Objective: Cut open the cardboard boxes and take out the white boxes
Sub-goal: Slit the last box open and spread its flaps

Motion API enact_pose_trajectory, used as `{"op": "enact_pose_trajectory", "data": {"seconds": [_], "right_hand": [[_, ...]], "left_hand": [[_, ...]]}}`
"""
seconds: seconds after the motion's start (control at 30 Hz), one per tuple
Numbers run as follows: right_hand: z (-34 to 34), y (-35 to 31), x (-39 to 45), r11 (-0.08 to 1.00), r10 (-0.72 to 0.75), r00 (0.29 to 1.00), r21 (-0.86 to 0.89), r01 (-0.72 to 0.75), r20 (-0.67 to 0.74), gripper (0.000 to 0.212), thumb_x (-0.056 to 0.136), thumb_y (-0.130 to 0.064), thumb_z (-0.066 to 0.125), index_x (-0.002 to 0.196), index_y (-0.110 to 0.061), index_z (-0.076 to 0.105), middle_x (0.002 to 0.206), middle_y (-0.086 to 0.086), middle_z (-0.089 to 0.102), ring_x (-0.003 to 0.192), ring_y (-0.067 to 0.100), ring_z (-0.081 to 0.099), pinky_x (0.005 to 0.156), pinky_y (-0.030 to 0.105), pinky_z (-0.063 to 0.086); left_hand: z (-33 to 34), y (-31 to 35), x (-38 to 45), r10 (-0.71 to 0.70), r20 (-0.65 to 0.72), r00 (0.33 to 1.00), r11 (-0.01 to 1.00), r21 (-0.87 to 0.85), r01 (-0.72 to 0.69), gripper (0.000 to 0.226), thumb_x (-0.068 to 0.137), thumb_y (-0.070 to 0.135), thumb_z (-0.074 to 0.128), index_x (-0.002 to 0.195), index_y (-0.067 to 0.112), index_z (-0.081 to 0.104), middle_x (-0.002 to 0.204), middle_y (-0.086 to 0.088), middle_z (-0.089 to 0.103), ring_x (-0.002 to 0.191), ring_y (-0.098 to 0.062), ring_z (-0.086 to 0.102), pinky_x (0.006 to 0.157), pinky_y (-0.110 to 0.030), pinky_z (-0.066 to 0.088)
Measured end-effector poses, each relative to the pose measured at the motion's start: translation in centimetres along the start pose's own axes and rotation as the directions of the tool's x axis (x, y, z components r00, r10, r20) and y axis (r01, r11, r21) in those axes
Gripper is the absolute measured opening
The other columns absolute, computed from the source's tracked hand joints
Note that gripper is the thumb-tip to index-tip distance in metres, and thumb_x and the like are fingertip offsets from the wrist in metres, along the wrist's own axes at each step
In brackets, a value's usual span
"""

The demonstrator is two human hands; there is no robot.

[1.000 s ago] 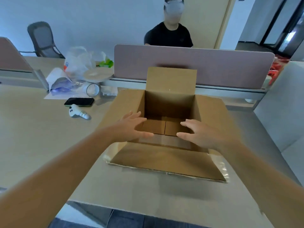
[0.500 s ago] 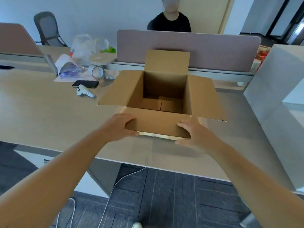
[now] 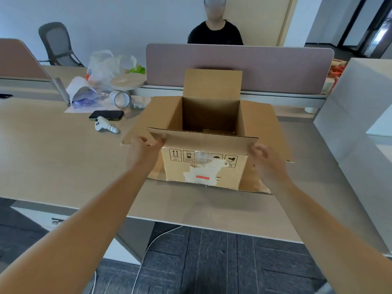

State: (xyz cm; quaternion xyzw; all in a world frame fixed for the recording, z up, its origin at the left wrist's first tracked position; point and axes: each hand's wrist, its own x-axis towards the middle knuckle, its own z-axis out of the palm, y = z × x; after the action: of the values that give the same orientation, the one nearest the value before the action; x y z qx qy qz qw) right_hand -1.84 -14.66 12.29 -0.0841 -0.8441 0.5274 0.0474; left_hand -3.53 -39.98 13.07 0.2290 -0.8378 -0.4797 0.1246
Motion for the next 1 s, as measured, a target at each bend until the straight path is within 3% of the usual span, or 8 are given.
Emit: {"op": "enact_pose_trajectory", "data": {"seconds": [0.17,0.27,0.37,0.47,0.63,0.73,0.83,1.0], "right_hand": [[1.9,2.3,1.1,0.997,0.075,0.989,0.022,-0.079,0.124,0.045,0.093,-0.028,0.049,0.136,-0.02,0.038,0.12,-0.001,0.046,0.1,0.013,0.042,0.074,0.023,0.033],[2.3,2.3,1.8,0.996,-0.001,0.994,0.091,-0.009,0.112,0.042,0.095,-0.018,0.047,0.136,-0.019,0.039,0.108,-0.02,0.048,0.098,-0.003,0.051,0.072,0.013,0.033],[2.9,2.6,3.1,0.99,0.007,0.998,0.137,-0.014,0.058,0.028,0.092,-0.021,0.051,0.119,-0.021,0.056,0.085,-0.023,0.049,0.08,-0.004,0.054,0.065,0.015,0.036],[3.0,2.2,3.9,0.98,0.025,1.0,0.2,-0.025,0.0,0.02,0.089,-0.019,0.057,0.107,-0.023,0.064,0.1,-0.005,0.059,0.095,0.013,0.052,0.078,0.023,0.038],[2.2,-0.5,5.6,0.983,-0.015,0.996,0.181,0.031,-0.089,0.014,0.08,-0.023,0.068,0.067,-0.022,0.062,0.091,0.006,0.062,0.086,0.018,0.055,0.072,0.026,0.038],[1.6,-2.9,6.6,0.982,-0.08,0.989,0.162,0.1,-0.123,0.026,0.078,-0.024,0.069,0.062,-0.007,0.058,0.072,0.01,0.056,0.066,0.019,0.048,0.065,0.029,0.037],[0.7,-5.0,6.9,0.987,-0.108,0.976,0.099,0.128,-0.189,0.029,0.081,-0.024,0.066,0.058,-0.013,0.053,0.056,0.002,0.047,0.053,0.01,0.043,0.054,0.027,0.033],[-1.9,-7.2,6.2,0.992,-0.113,0.939,0.021,0.127,-0.324,0.038,0.082,-0.027,0.066,0.057,-0.01,0.044,0.053,0.002,0.044,0.048,0.011,0.043,0.044,0.019,0.031]], "left_hand": [[3.4,-1.1,0.9,-0.224,0.219,0.95,0.938,-0.214,0.271,0.094,0.064,0.07,0.061,0.134,0.011,0.04,0.128,-0.006,0.049,0.123,-0.028,0.042,0.099,-0.039,0.031],[4.7,-1.9,1.8,-0.252,0.2,0.947,0.941,-0.178,0.288,0.105,0.052,0.082,0.058,0.128,0.012,0.043,0.124,-0.004,0.05,0.121,-0.03,0.043,0.099,-0.042,0.031],[5.4,-1.9,2.8,-0.186,0.115,0.976,0.963,-0.178,0.204,0.089,0.059,0.077,0.061,0.119,0.015,0.041,0.11,0.002,0.048,0.117,-0.028,0.047,0.105,-0.045,0.031],[5.8,-1.4,3.6,-0.106,0.08,0.991,0.937,-0.325,0.127,0.102,0.049,0.075,0.061,0.121,0.005,0.043,0.119,-0.008,0.056,0.112,-0.028,0.053,0.101,-0.043,0.041],[5.4,0.7,5.5,0.044,0.075,0.996,0.906,-0.423,-0.009,0.066,0.084,0.039,0.063,0.132,0.008,0.03,0.115,0.004,0.044,0.106,-0.01,0.043,0.095,-0.024,0.032],[5.0,3.5,6.3,0.129,0.074,0.989,0.897,-0.433,-0.085,0.077,0.085,0.038,0.061,0.143,0.01,0.018,0.127,0.006,0.038,0.119,-0.006,0.036,0.097,-0.021,0.026],[4.9,5.6,6.8,0.172,0.116,0.978,0.916,-0.385,-0.115,0.101,0.081,0.044,0.065,0.148,0.009,-0.001,0.153,-0.004,0.02,0.141,-0.02,0.02,0.111,-0.03,0.018],[6.7,8.2,5.1,0.313,0.391,0.866,0.95,-0.115,-0.291,0.123,0.071,0.043,0.074,0.145,0.015,-0.019,0.155,-0.008,-0.017,0.143,-0.026,-0.015,0.116,-0.043,-0.002]]}}
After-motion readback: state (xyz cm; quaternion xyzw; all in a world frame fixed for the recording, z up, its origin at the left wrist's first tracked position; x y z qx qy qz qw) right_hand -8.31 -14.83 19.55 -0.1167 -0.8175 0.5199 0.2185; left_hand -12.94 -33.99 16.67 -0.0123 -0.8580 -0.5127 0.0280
